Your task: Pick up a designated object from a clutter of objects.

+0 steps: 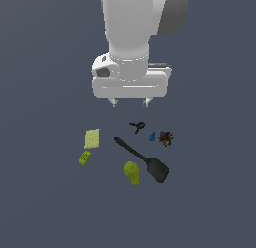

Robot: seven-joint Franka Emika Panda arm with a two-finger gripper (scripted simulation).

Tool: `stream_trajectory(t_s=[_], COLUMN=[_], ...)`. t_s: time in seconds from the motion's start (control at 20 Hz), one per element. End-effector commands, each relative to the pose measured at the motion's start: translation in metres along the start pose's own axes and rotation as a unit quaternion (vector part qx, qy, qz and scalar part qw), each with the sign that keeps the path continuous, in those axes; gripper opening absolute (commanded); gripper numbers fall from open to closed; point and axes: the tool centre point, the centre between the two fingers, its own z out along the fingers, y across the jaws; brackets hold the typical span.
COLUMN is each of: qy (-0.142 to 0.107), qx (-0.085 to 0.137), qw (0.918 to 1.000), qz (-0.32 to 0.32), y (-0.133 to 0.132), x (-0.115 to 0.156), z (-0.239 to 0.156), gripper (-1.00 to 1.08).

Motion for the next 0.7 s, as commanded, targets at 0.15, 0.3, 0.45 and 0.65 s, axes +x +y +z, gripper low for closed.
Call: stream_trajectory(t_s=[0.15,0.3,0.45,0.65], qy=[-0.002,-0.009,-0.014,-0.013], qx=[0.002,0.006,0.009,0.009], qw=[1.0,0.9999,0.9998,0.9998], qz=[0.001,0.005,0.008,0.008], y=[-0.0007,-0.0027,-0.0042,-0.0036], x=[-0.0006,-0.0024,-0.0037,-0.0032], z=[0.0017,0.0062,0.0089,0.0091], gripper=[1.0,1.0,1.0,1.0])
